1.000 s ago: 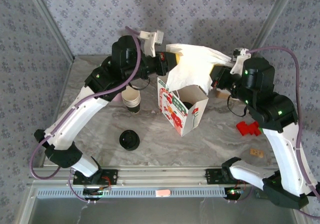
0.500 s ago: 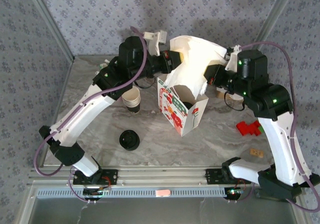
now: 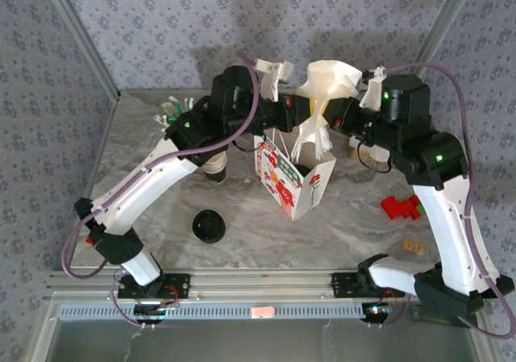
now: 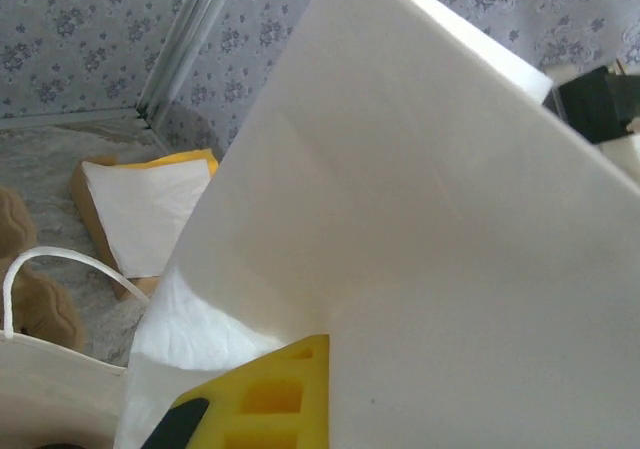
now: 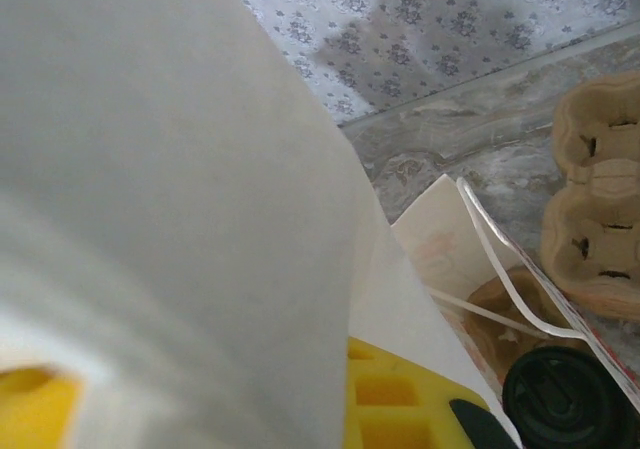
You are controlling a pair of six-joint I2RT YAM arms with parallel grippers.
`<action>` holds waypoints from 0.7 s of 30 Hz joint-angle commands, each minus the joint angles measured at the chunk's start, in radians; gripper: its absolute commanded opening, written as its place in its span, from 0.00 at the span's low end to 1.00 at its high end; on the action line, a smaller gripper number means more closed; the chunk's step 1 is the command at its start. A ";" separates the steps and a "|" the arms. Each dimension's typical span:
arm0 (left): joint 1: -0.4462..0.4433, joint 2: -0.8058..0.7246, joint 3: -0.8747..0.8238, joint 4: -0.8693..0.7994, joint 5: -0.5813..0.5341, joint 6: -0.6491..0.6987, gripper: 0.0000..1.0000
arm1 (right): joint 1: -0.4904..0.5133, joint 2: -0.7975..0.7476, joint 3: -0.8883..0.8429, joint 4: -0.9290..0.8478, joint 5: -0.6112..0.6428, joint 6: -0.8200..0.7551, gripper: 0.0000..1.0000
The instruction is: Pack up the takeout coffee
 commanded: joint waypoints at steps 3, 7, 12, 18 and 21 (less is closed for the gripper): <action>-0.003 0.003 0.043 -0.016 0.006 0.046 0.01 | -0.008 0.002 0.023 0.059 -0.036 0.031 0.05; -0.003 0.008 0.052 -0.019 -0.003 0.054 0.03 | -0.008 0.004 0.020 0.069 -0.065 0.034 0.05; 0.000 0.032 0.097 -0.022 -0.003 0.043 0.06 | -0.005 -0.005 -0.007 0.078 -0.104 0.005 0.05; -0.001 0.073 0.169 -0.039 0.021 0.015 0.08 | 0.011 -0.011 -0.034 0.089 -0.104 -0.060 0.06; -0.001 0.087 0.192 -0.054 0.021 0.014 0.08 | 0.020 -0.017 -0.046 0.111 -0.104 -0.065 0.07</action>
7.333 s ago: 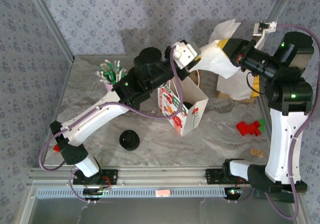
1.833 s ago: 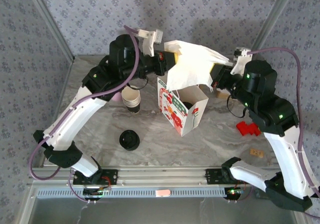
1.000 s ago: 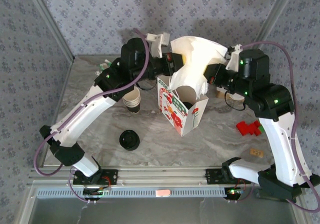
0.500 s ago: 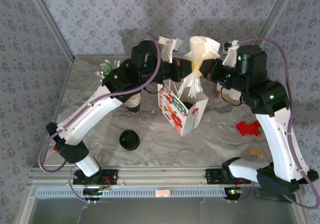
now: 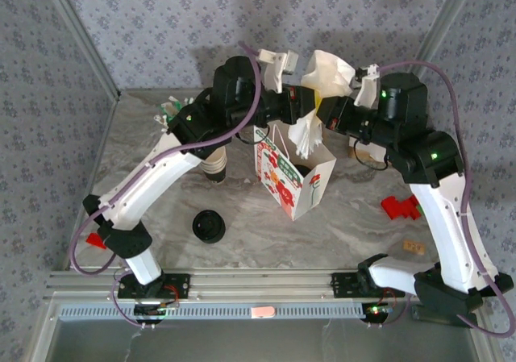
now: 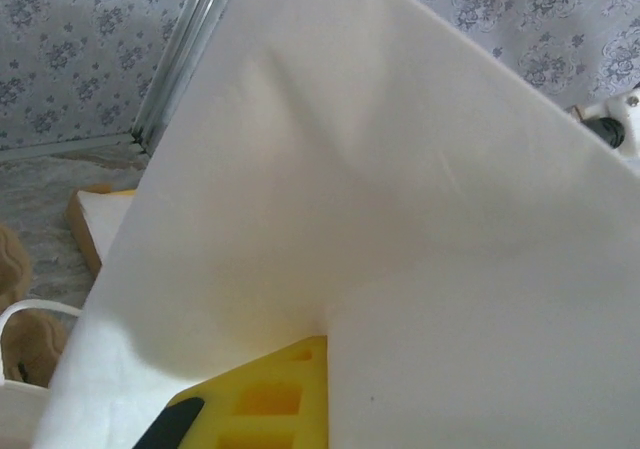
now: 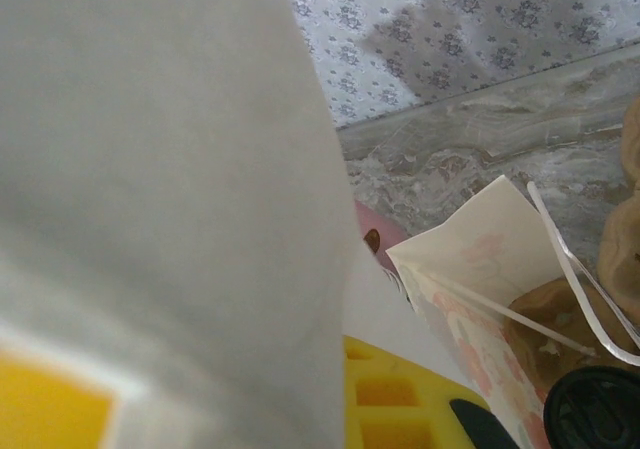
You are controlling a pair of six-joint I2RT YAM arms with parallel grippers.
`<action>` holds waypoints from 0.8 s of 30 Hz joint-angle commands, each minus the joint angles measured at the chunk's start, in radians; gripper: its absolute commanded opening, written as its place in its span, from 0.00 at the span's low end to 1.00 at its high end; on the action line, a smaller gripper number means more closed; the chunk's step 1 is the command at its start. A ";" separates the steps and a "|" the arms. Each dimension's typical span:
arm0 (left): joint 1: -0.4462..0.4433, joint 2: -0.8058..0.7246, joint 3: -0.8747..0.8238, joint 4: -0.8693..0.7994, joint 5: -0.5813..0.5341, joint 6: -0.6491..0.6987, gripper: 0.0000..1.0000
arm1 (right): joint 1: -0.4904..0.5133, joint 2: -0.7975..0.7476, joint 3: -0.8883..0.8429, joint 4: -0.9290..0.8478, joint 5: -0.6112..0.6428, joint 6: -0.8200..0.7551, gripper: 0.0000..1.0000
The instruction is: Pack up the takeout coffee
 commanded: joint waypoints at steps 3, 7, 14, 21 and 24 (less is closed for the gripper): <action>-0.001 0.015 0.047 -0.019 0.020 -0.010 0.08 | 0.022 -0.028 -0.024 0.068 -0.022 -0.076 0.09; -0.001 0.017 0.047 -0.026 0.016 -0.007 0.08 | 0.025 -0.051 -0.046 0.112 -0.025 -0.090 0.13; -0.002 0.027 0.069 -0.048 0.019 0.000 0.08 | 0.025 -0.080 -0.089 0.166 -0.038 -0.094 0.15; -0.001 0.031 0.091 -0.084 0.006 0.027 0.09 | 0.025 -0.087 -0.099 0.166 -0.037 -0.101 0.00; -0.001 0.032 0.094 -0.101 -0.012 0.049 0.09 | 0.024 -0.091 -0.097 0.155 -0.055 -0.115 0.00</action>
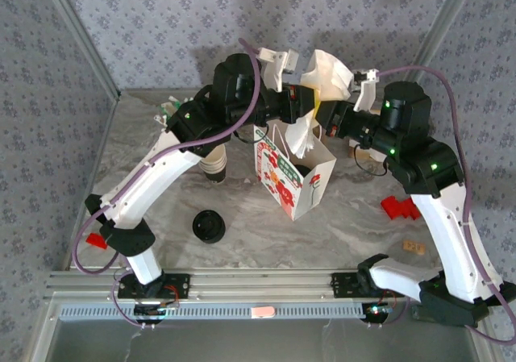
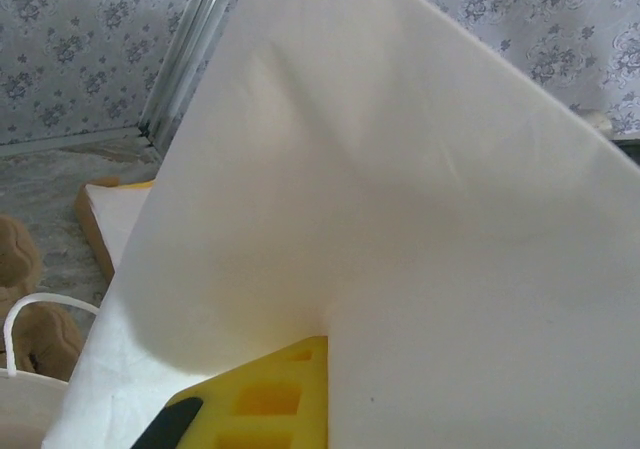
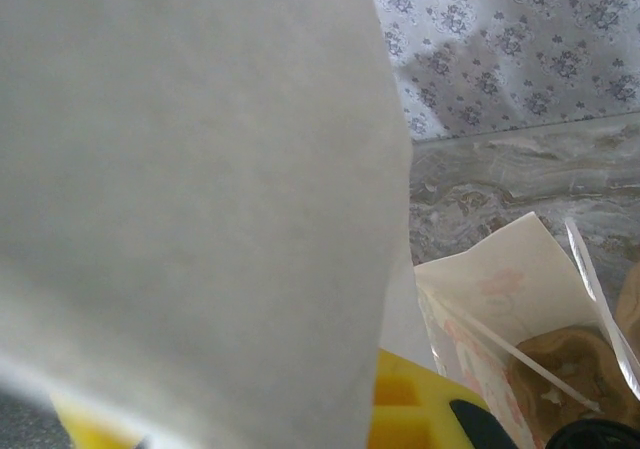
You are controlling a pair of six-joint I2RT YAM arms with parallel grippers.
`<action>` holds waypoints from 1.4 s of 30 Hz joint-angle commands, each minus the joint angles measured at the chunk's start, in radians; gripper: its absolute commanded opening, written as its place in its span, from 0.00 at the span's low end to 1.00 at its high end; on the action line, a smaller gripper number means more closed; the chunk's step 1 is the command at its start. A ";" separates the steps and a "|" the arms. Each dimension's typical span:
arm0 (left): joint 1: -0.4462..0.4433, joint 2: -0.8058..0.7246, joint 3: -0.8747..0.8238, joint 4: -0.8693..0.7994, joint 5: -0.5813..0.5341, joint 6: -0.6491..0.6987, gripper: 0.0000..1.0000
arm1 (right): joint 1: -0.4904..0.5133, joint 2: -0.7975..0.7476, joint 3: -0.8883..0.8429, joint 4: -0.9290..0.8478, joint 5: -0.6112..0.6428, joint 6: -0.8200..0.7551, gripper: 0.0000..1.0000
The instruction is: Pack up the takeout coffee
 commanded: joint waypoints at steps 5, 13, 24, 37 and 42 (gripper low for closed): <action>-0.001 0.022 0.044 -0.042 -0.026 0.061 0.08 | 0.007 -0.026 0.001 0.019 -0.068 -0.043 0.00; -0.001 0.052 0.084 -0.058 -0.046 0.078 0.09 | 0.014 -0.023 0.008 0.005 -0.090 -0.053 0.00; -0.001 0.068 0.104 -0.069 -0.059 0.088 0.09 | 0.025 -0.038 0.005 -0.010 -0.067 -0.075 0.00; -0.006 0.088 0.135 -0.069 -0.060 0.086 0.09 | 0.034 -0.034 -0.001 0.017 -0.090 -0.067 0.07; -0.009 0.088 0.137 -0.069 -0.060 0.085 0.08 | 0.034 -0.036 -0.014 0.040 -0.076 -0.052 0.23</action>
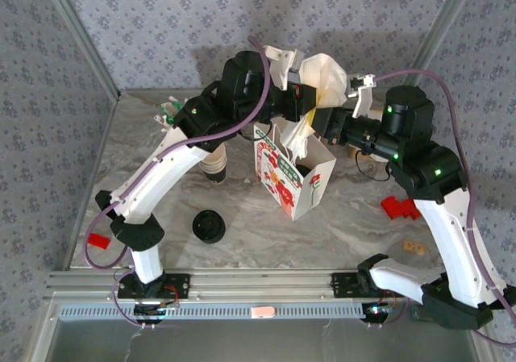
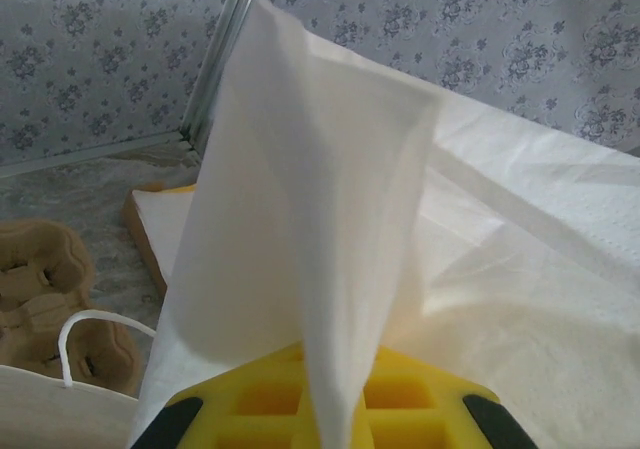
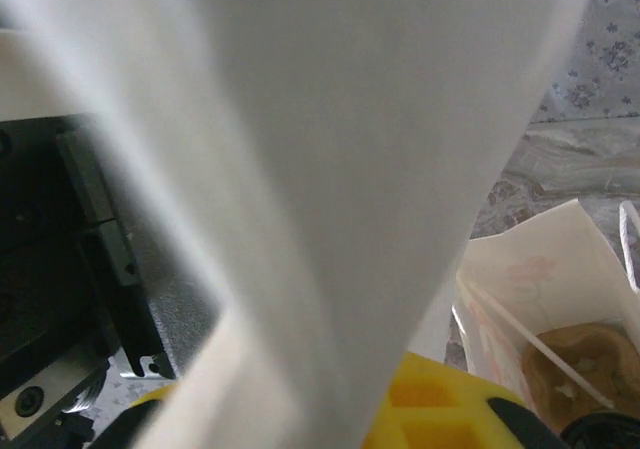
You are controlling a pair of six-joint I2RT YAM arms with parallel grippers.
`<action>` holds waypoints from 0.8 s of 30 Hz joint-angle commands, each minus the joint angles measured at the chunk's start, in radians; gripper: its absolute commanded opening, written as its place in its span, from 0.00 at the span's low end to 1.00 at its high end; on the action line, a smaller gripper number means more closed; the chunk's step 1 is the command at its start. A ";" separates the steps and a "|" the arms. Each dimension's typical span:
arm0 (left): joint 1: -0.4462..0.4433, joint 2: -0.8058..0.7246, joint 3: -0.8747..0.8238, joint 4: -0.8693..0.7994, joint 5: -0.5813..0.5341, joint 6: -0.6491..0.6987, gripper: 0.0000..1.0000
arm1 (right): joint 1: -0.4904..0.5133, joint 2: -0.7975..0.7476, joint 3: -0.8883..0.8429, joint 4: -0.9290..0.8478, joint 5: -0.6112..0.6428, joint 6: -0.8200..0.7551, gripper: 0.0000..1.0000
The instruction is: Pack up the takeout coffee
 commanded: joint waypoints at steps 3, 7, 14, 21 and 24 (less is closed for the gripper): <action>-0.011 0.018 0.032 -0.017 -0.002 0.014 0.09 | 0.014 -0.012 -0.014 0.078 -0.019 0.012 0.29; -0.011 0.018 0.032 -0.022 -0.002 0.015 0.09 | 0.015 -0.014 -0.016 0.086 -0.016 0.013 0.33; -0.011 0.017 0.034 -0.024 -0.003 0.017 0.09 | 0.015 -0.042 -0.048 0.140 -0.023 0.010 0.36; -0.011 0.018 0.038 -0.028 -0.003 0.017 0.09 | 0.016 -0.058 -0.073 0.180 -0.036 0.012 0.41; -0.011 0.016 0.037 -0.031 -0.003 0.015 0.09 | 0.016 -0.063 -0.080 0.195 -0.039 0.012 0.43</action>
